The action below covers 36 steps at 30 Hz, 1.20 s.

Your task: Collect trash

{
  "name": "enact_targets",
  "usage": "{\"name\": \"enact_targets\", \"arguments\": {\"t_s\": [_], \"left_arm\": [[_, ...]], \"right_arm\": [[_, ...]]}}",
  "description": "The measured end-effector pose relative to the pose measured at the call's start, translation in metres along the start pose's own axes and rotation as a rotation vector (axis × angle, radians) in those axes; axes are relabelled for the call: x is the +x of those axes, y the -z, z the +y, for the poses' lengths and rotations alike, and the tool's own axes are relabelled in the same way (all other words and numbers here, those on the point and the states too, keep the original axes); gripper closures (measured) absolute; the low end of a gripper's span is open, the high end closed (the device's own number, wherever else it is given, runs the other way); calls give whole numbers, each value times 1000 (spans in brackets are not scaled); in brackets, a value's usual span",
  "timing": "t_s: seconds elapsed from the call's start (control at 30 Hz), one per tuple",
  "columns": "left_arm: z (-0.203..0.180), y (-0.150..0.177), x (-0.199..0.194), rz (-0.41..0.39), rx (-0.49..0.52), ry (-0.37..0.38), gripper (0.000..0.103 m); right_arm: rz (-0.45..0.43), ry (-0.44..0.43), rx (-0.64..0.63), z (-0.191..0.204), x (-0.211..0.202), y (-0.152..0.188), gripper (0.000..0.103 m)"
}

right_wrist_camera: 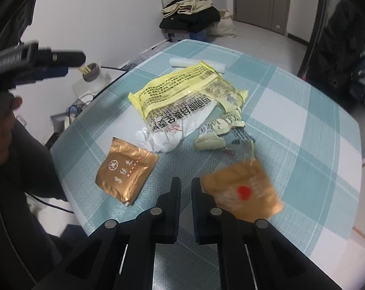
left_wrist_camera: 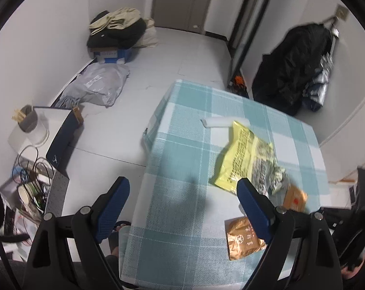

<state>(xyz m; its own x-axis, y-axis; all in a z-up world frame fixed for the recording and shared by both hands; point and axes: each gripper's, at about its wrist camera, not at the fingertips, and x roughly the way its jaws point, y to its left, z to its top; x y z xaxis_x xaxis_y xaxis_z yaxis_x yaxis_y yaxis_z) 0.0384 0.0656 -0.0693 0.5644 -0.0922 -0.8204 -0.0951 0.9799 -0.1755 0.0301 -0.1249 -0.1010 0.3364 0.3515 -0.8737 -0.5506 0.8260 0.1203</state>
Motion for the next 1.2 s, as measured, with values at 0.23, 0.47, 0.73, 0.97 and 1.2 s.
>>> {"name": "enact_targets", "arguments": {"t_s": [0.23, 0.47, 0.73, 0.97, 1.2], "left_arm": [[-9, 10, 10, 69, 54, 20, 15], [-6, 11, 20, 130, 19, 0, 15], [-3, 6, 22, 136, -35, 24, 15], [4, 8, 24, 147, -41, 21, 15], [8, 8, 23, 147, -53, 24, 15]], "right_arm": [[-75, -46, 56, -10, -22, -4, 100], [-21, 42, 132, -48, -28, 5, 43], [61, 114, 51, -52, -8, 22, 34], [70, 153, -44, -35, 8, 15, 34], [52, 150, -55, -30, 10, 12, 55]]}}
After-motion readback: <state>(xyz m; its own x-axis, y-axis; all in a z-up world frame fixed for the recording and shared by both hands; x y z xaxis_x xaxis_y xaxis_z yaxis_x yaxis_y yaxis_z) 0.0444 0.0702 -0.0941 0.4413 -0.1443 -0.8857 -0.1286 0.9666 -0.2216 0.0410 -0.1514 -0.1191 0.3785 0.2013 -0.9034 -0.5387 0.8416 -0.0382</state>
